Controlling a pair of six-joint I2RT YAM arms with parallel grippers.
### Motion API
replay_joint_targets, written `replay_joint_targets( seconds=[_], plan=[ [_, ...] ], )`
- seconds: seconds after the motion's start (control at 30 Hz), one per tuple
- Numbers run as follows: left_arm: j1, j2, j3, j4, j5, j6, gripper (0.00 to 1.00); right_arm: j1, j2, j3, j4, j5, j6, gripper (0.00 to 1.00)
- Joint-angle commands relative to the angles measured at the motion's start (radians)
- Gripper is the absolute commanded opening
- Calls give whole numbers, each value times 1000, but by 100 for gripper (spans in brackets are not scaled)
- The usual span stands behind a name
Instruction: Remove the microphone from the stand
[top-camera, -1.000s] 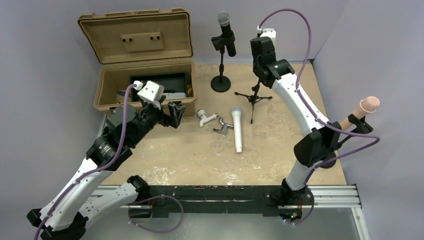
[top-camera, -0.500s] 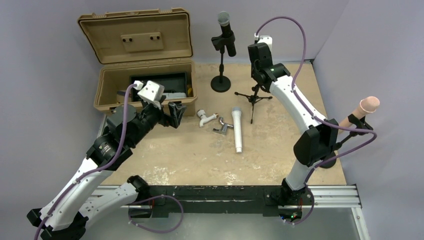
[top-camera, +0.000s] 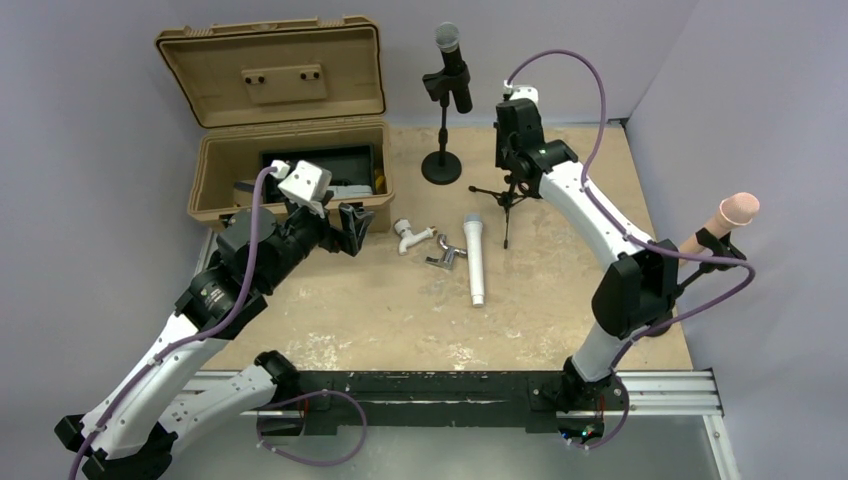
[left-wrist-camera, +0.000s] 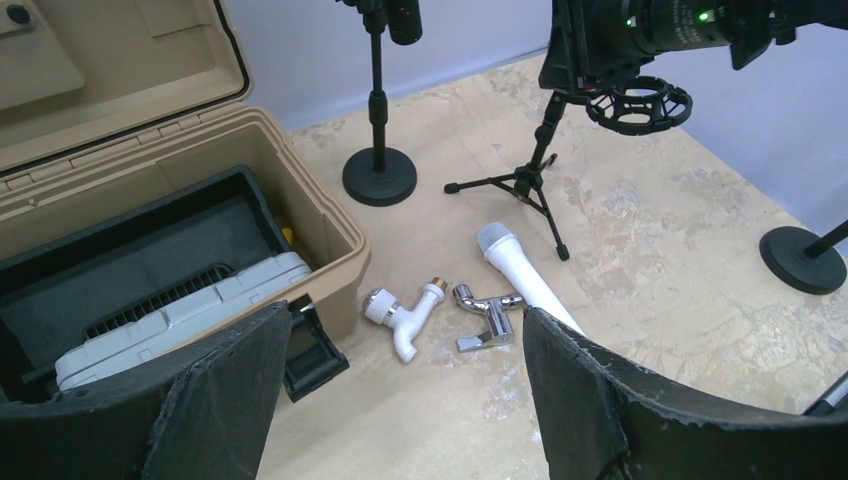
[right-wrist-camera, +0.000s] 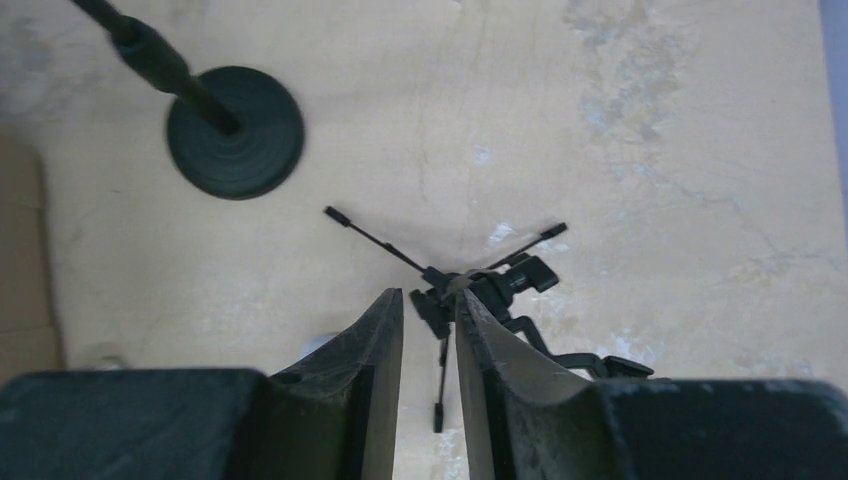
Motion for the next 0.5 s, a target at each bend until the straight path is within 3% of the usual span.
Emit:
replay_joint_targets(
  seconds=[0.0, 0.13, 0.47],
  plan=[
    [-4, -5, 7, 37, 12, -12, 83, 43, -130, -49, 145, -165, 6, 29],
    [-4, -2, 5, 38, 12, -15, 83, 149, -152, -131, 179, -106, 78, 38],
    [-5, 7, 4, 37, 20, -28, 83, 187, -219, -445, 325, -69, 291, 33]
  ],
)
